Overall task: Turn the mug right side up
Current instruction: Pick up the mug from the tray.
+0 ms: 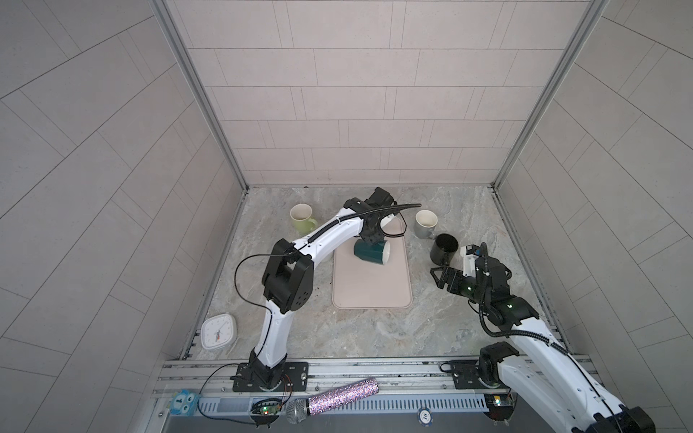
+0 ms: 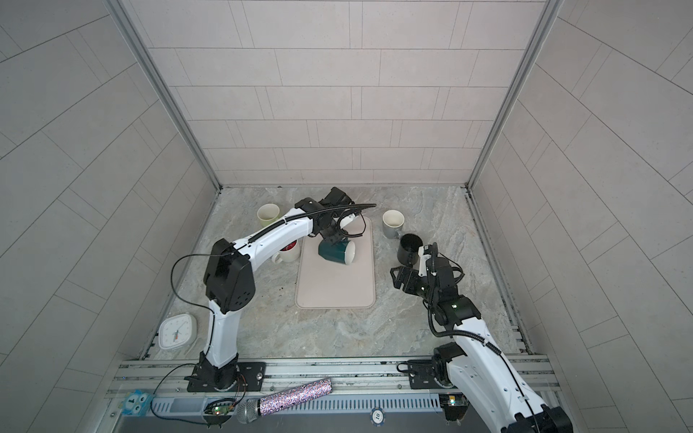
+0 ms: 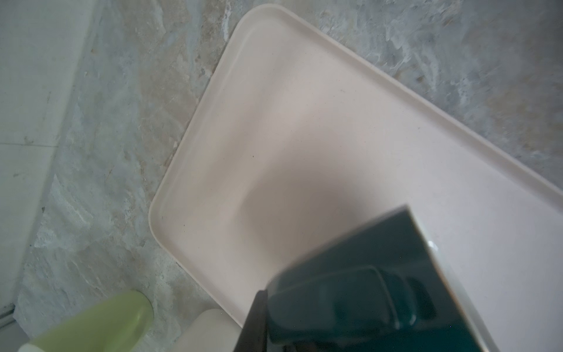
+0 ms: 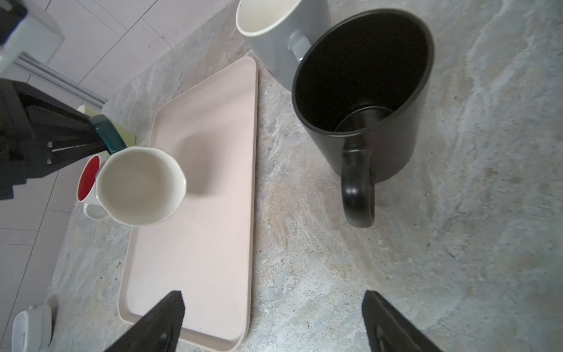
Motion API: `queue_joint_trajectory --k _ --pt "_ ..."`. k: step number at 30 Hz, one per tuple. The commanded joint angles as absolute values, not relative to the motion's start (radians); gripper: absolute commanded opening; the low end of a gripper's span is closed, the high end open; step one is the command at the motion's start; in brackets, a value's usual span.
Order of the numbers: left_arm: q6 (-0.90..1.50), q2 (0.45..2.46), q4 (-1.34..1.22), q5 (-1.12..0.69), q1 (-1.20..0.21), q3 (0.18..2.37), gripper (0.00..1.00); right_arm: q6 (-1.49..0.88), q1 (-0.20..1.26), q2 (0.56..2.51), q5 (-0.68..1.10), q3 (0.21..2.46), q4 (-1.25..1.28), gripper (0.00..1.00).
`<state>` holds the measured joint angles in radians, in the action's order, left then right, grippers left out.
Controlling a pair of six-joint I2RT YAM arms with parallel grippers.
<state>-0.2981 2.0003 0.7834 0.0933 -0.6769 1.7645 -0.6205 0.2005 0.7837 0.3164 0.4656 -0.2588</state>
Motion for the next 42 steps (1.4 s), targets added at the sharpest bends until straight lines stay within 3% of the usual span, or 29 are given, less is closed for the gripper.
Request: queue_joint_trajectory --k 1,4,13,29,42 --pt "-0.169 1.878 0.515 0.105 -0.684 1.636 0.0 -0.627 0.216 0.819 0.34 0.53 -0.296 0.91" --pt "-0.141 1.825 0.39 0.101 -0.685 1.543 0.0 -0.626 0.221 0.841 0.349 0.55 -0.3 0.9" --pt "-0.031 1.843 0.4 0.049 -0.685 1.56 0.0 -0.632 0.273 0.881 0.369 0.581 -0.272 0.9" --pt "0.381 1.856 0.264 0.031 -0.675 1.458 0.0 -0.648 0.379 0.957 0.369 0.613 -0.188 0.89" --pt "0.486 1.808 0.122 -0.062 -0.642 1.318 0.0 -0.667 0.412 0.989 0.352 0.64 -0.141 0.89"
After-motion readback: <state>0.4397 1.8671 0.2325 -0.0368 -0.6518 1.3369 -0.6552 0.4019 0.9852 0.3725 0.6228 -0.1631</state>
